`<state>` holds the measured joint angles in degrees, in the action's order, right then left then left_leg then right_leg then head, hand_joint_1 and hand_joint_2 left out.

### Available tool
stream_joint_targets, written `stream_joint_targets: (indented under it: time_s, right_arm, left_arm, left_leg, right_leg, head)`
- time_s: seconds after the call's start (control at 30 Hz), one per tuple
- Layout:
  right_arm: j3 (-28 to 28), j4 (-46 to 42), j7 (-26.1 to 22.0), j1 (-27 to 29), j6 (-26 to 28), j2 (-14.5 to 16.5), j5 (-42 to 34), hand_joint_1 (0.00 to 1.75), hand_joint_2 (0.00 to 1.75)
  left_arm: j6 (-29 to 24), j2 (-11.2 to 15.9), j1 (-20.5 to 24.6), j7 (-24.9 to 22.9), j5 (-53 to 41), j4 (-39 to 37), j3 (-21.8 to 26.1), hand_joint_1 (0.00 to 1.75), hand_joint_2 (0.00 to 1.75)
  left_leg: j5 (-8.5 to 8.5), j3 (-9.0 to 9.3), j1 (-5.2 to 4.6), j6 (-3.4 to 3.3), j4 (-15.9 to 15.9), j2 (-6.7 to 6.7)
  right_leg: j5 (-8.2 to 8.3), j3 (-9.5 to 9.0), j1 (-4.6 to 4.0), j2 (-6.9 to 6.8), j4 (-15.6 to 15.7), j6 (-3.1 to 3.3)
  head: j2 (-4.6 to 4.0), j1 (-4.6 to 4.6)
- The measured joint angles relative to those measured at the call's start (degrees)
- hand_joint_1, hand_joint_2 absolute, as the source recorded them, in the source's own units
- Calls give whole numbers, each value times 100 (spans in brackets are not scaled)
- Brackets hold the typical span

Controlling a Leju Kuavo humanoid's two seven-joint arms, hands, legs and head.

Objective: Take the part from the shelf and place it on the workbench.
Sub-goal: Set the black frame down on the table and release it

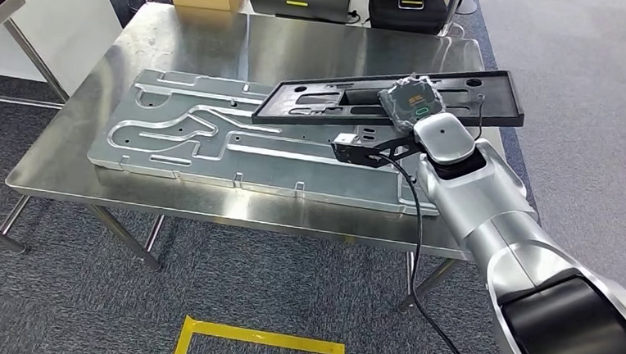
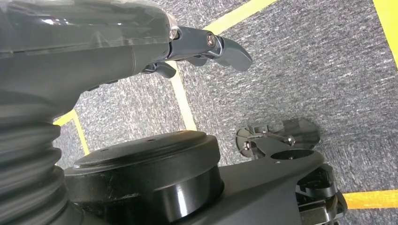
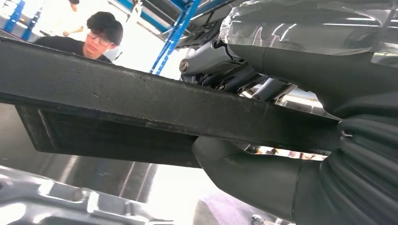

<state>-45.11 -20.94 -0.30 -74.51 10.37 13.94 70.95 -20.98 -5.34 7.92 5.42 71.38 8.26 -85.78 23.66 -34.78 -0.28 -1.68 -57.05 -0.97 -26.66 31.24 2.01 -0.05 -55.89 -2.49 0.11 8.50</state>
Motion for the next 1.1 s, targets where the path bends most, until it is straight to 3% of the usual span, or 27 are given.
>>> stream_joint_targets:
  time_s: [0.4,0.67,0.8,0.97,1.1]
  right_arm:
    - [0,16,-38,251,-89,30,-38,175,175]
    - [2,85,-322,717,4,-176,-109,175,175]
    - [0,93,-354,833,185,-280,-70,175,175]
    - [0,81,-497,854,272,-321,-108,175,175]
    - [-2,79,-585,855,327,-344,-123,175,175]
  left_arm:
    - [39,1,-45,103,91,0,21,0,175]
    - [243,3,-137,417,223,0,153,0,175]
    - [350,17,-169,790,334,0,239,0,175]
    - [147,33,-147,1900,419,0,366,0,175]
    - [715,62,-160,2048,496,0,526,0,175]
  left_leg:
    - [18,-22,28,20,9,-34]
    - [61,19,32,29,9,-39]
    - [78,62,29,16,9,-37]
    - [77,70,18,13,6,-17]
    - [72,83,18,11,5,-9]
  right_leg:
    - [9,21,-12,-3,11,-5]
    - [9,-20,-16,-4,14,-5]
    - [-1,-65,-16,-4,20,-1]
    - [-53,-106,-14,-3,80,9]
    - [-49,-109,-15,-2,63,4]
  head:
    - [0,0]
    - [0,0]
    - [1,0]
    - [0,0]
    - [0,0]
